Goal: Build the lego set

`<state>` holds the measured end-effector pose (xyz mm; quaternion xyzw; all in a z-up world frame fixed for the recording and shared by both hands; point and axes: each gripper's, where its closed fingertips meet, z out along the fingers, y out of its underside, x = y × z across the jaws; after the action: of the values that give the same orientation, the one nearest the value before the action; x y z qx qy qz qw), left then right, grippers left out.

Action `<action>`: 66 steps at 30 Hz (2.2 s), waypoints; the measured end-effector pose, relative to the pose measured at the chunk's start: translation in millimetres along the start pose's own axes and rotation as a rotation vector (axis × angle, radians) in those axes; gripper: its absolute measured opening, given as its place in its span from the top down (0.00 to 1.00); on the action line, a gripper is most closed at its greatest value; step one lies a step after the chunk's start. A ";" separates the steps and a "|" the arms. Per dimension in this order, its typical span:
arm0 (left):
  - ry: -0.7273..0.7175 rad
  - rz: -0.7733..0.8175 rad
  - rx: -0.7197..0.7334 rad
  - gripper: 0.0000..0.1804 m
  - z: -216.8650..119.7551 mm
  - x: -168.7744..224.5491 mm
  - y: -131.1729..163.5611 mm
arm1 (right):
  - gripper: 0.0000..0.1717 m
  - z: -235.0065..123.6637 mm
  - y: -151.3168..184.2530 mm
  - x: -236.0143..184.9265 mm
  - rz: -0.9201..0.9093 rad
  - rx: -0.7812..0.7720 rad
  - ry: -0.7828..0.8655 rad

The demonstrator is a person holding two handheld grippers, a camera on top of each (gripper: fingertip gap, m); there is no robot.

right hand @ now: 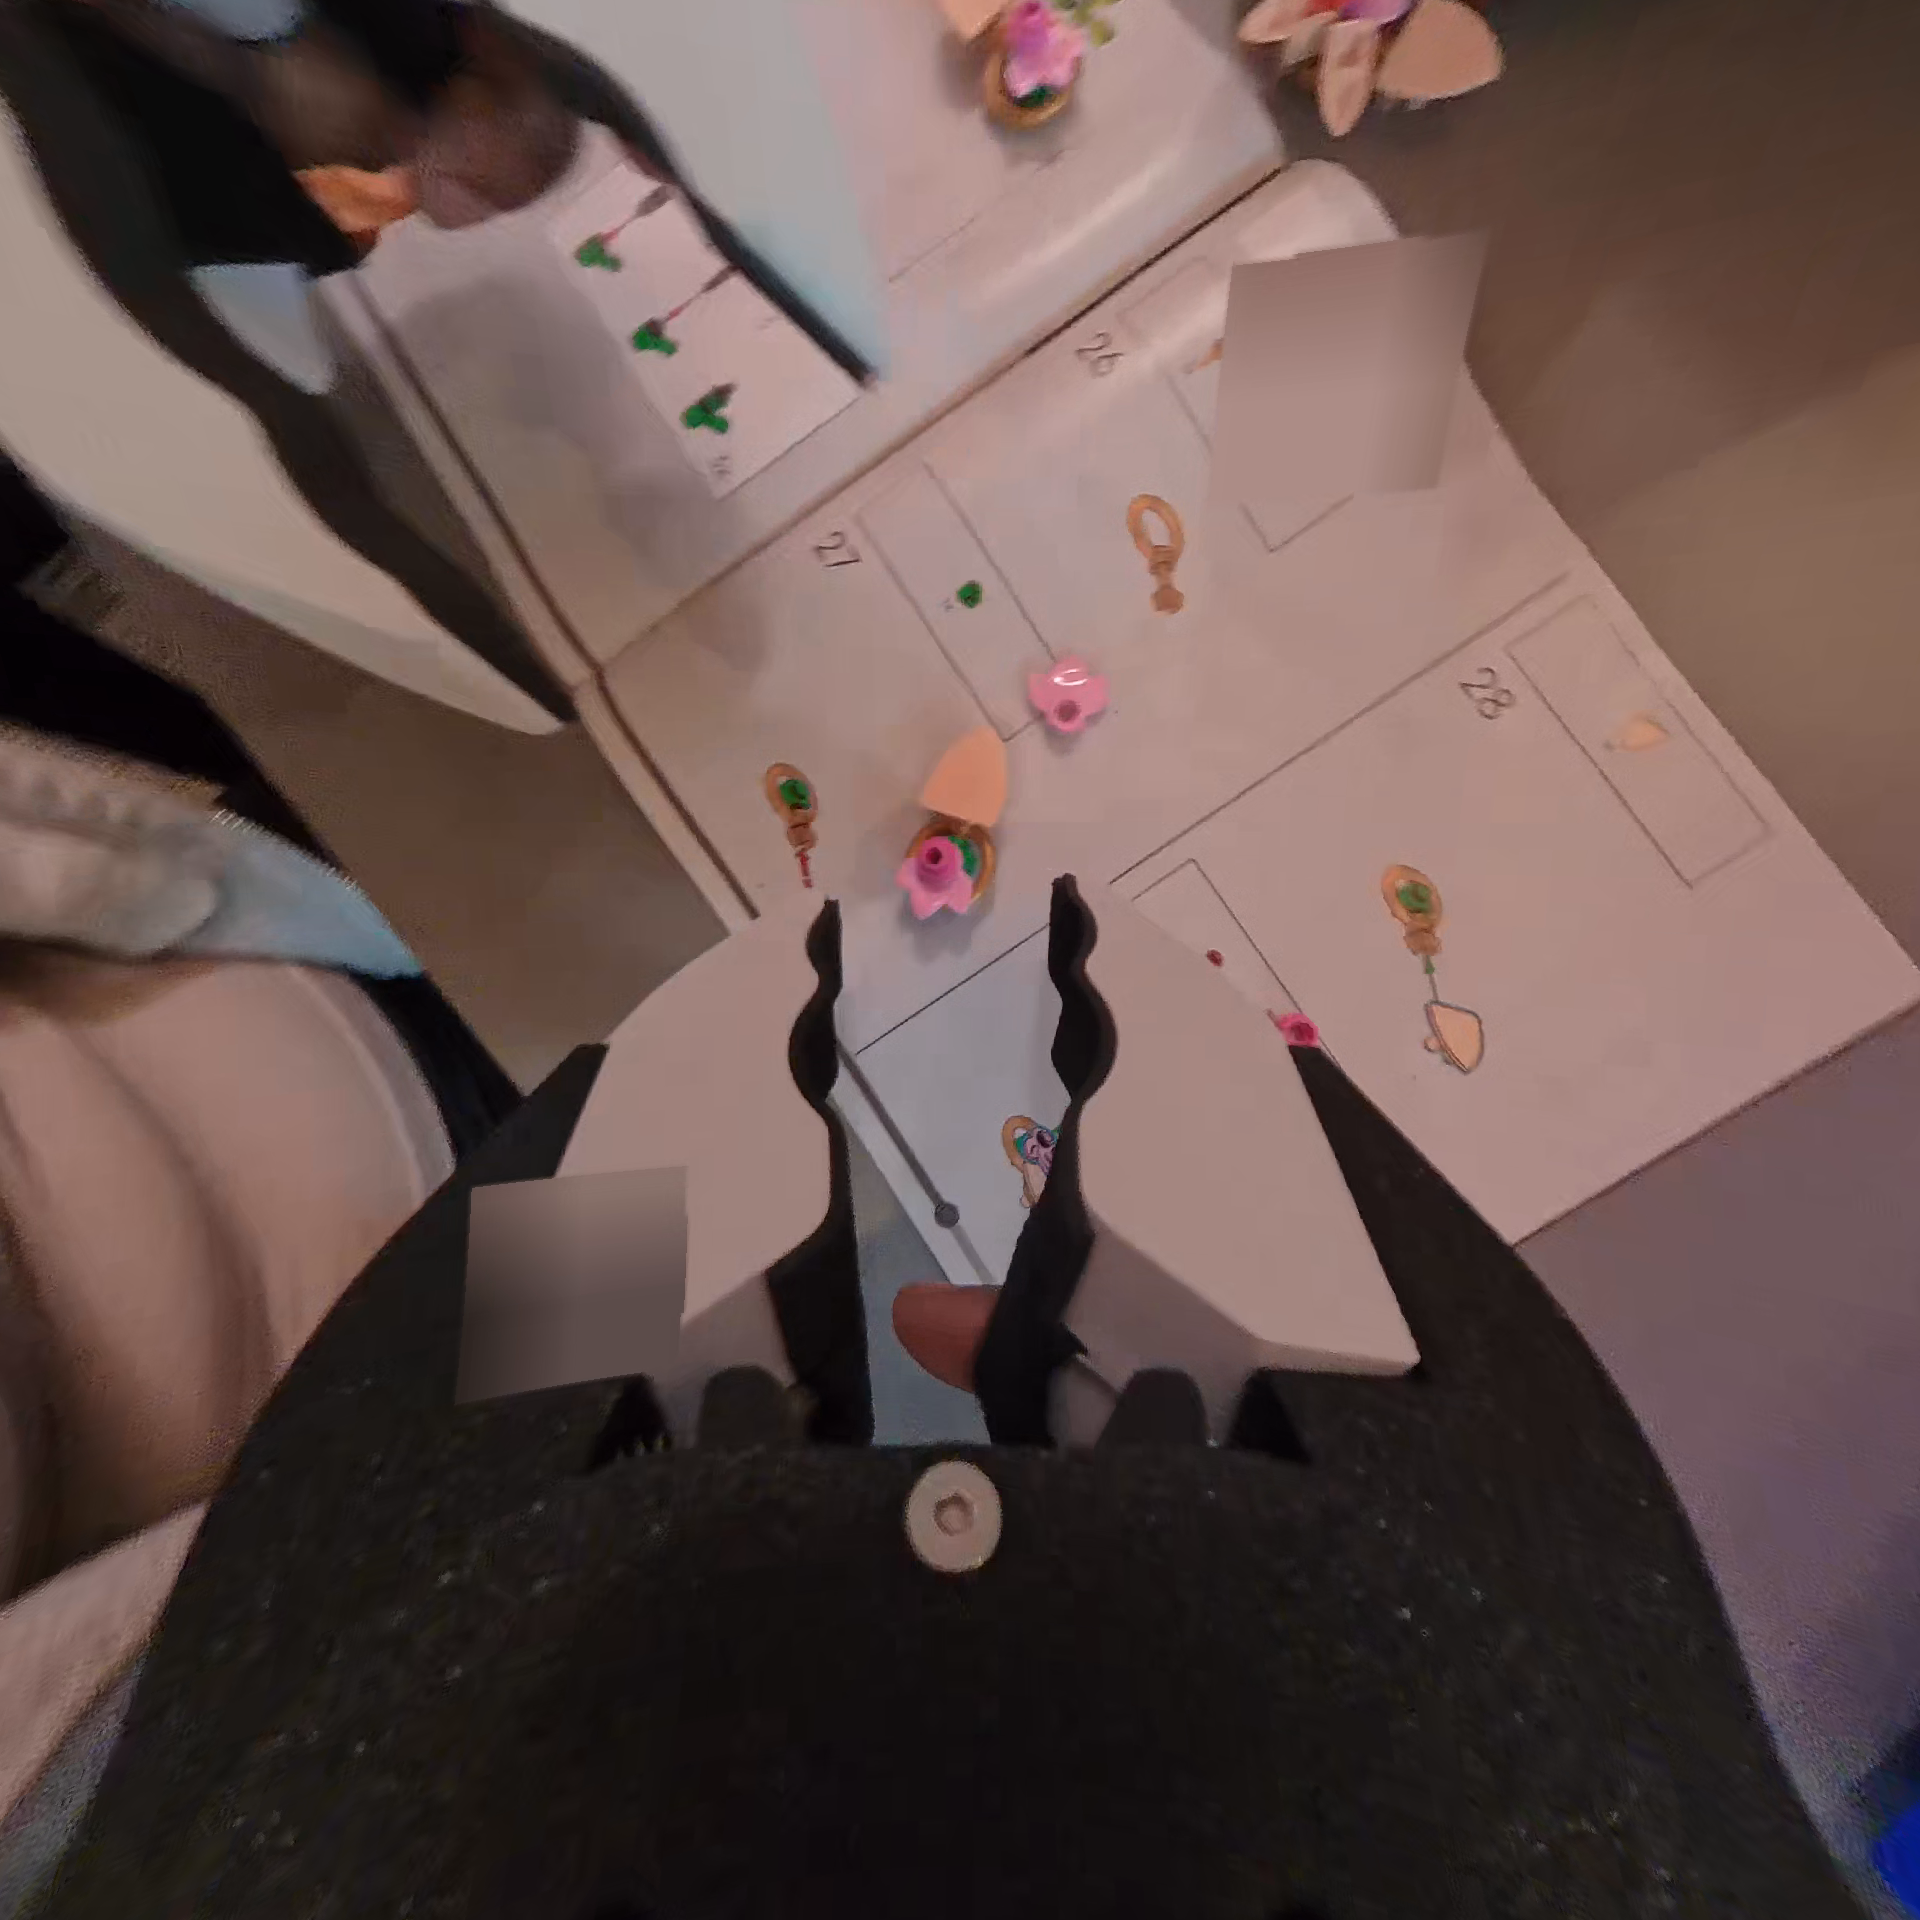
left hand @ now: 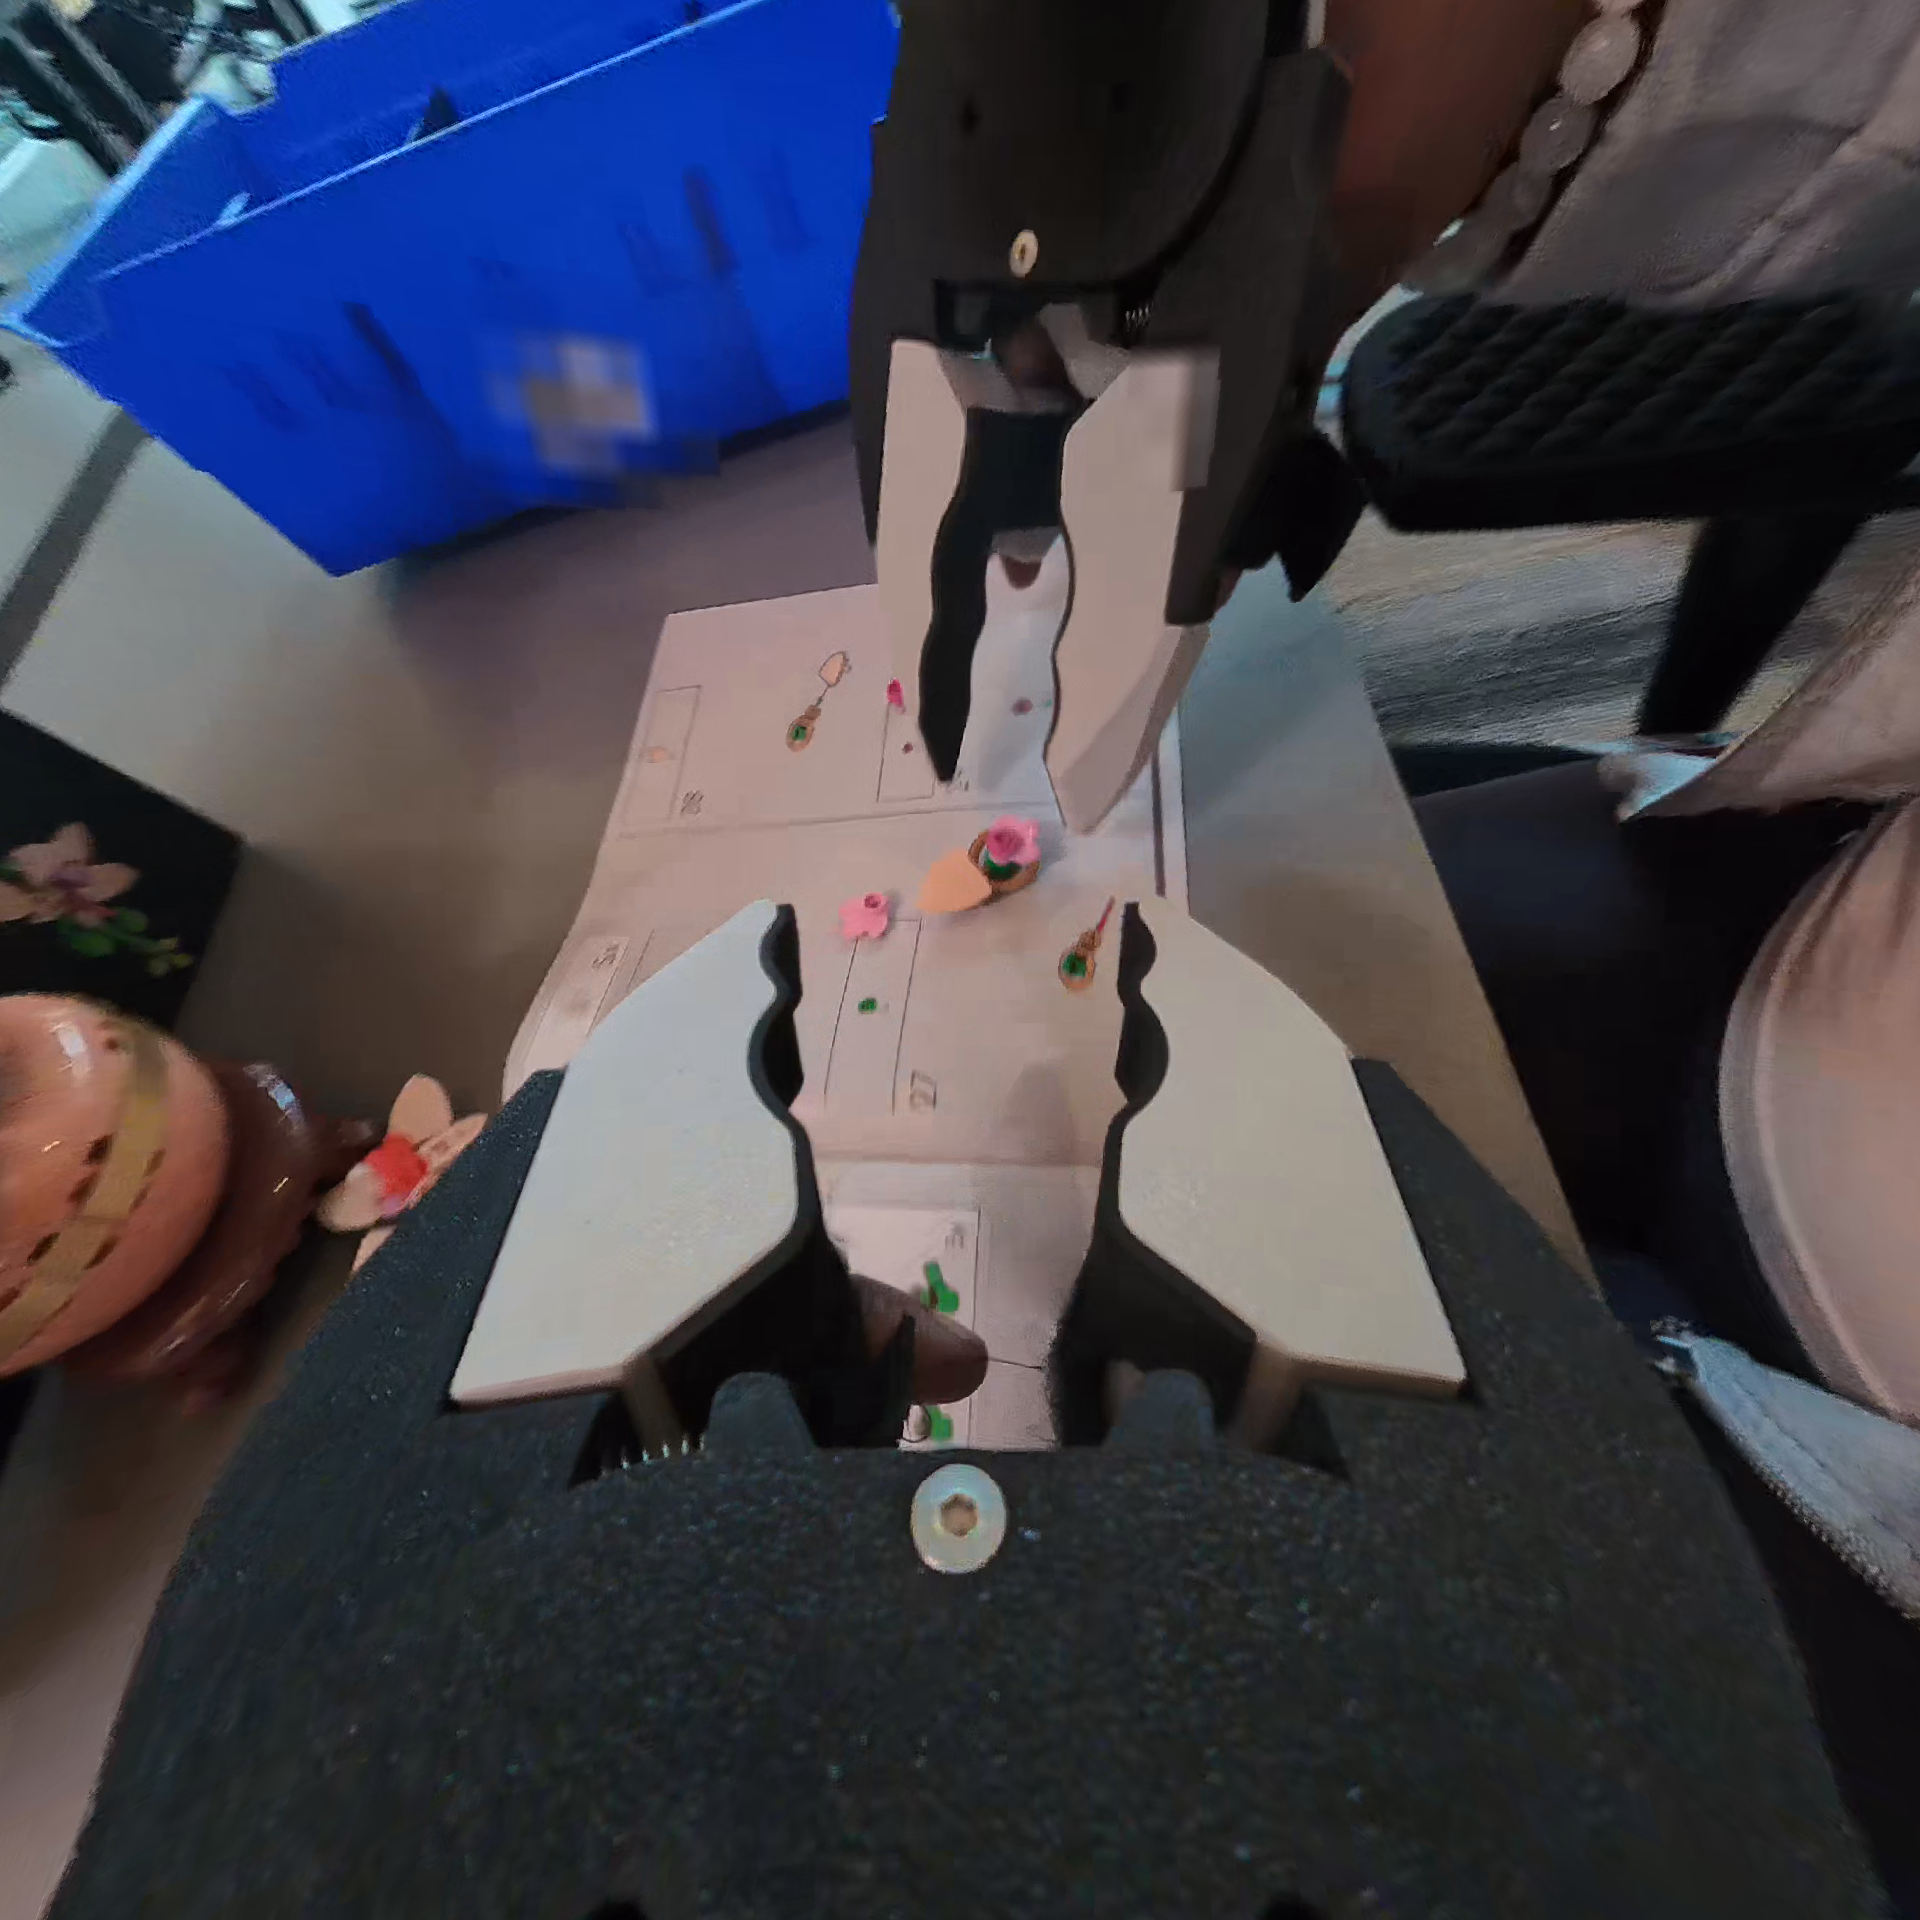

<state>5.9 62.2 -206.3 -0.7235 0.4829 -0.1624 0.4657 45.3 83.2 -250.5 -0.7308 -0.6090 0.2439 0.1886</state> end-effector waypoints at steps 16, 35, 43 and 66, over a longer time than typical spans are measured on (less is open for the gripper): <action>-0.115 -0.490 0.268 0.77 -33.3 1.0 6.9 | 0.90 10.2 -4.9 -6.7 -0.164 0.131 -0.069; 0.092 -0.846 0.387 0.95 -22.3 2.9 -9.6 | 0.90 -21.4 -61.8 -33.9 -0.810 0.344 0.212; 0.101 -0.853 0.409 0.96 -22.0 5.2 -13.7 | 0.90 -21.0 -61.3 -37.3 -0.806 0.367 0.202; -0.058 -1.374 0.028 0.95 -117.9 -107.0 145.5 | 0.84 -23.6 -40.2 -18.7 -0.529 0.438 0.163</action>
<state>-206.0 77.6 -243.6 -0.8637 -0.1002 -0.4074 0.2792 24.5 72.8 -205.9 -0.5069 -0.6933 0.2525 0.4456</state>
